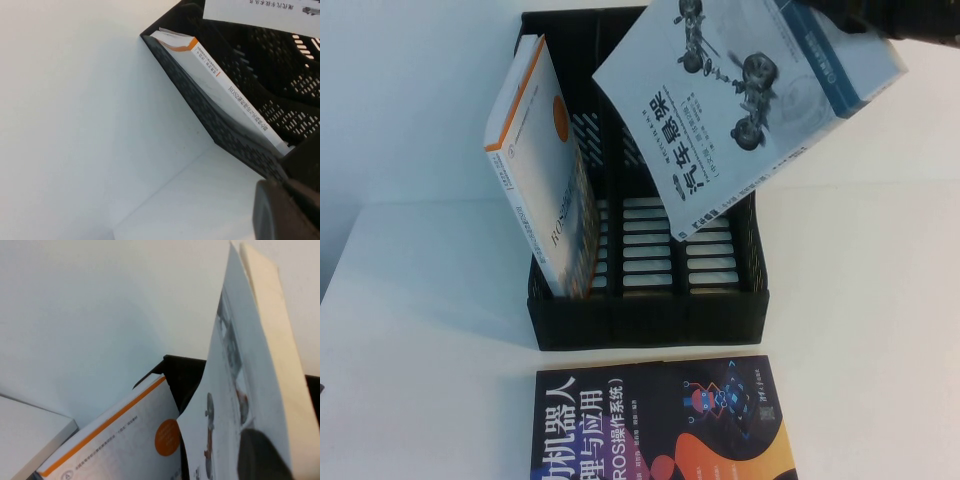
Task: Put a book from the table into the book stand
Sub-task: Place the book on the book shelf
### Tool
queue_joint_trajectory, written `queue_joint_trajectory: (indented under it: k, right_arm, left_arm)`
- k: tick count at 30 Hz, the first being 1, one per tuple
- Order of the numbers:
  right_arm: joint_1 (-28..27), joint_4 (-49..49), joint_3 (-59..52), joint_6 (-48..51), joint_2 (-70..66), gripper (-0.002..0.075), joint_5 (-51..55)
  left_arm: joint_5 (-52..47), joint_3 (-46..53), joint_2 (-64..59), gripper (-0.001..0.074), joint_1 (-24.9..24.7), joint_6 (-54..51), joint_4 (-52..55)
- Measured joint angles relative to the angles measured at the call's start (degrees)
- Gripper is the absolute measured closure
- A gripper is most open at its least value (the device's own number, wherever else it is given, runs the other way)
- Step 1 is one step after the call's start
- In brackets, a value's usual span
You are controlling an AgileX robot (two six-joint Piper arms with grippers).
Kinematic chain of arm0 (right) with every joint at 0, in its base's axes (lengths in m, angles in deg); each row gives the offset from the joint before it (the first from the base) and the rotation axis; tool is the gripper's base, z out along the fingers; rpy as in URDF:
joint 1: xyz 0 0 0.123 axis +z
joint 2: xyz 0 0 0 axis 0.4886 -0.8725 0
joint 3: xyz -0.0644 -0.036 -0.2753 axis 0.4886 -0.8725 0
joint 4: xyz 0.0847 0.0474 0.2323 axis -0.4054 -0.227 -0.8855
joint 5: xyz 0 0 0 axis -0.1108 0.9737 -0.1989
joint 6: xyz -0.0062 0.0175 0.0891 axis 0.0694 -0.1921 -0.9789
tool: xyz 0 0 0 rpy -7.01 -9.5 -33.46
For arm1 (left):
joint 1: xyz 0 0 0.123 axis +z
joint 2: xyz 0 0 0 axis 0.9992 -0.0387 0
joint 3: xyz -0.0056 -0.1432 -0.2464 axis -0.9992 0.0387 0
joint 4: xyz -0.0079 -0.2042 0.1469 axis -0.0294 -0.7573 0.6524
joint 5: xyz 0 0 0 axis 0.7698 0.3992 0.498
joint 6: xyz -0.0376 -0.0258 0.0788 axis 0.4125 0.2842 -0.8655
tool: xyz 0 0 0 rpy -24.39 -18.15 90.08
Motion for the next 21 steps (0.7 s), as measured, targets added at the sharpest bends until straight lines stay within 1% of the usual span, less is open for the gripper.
queue_joint_trajectory:
  k: [13,18,21]
  right_arm:
    - [0.0,0.0,-1.4,-0.3,0.0,0.0591,-0.5]
    - [0.0,2.5,-1.4,-2.1,0.2,0.0591,0.4]
    - [0.0,6.0,-1.4,-4.6,1.3,0.0591,1.4]
  left_arm:
    - [-0.2,0.1,0.6,0.0738,0.0,0.1,0.0]
    - [-0.7,0.1,0.6,0.0738,0.0,0.1,0.1]
    - [-0.7,0.1,0.6,0.0738,0.0,0.1,0.1]
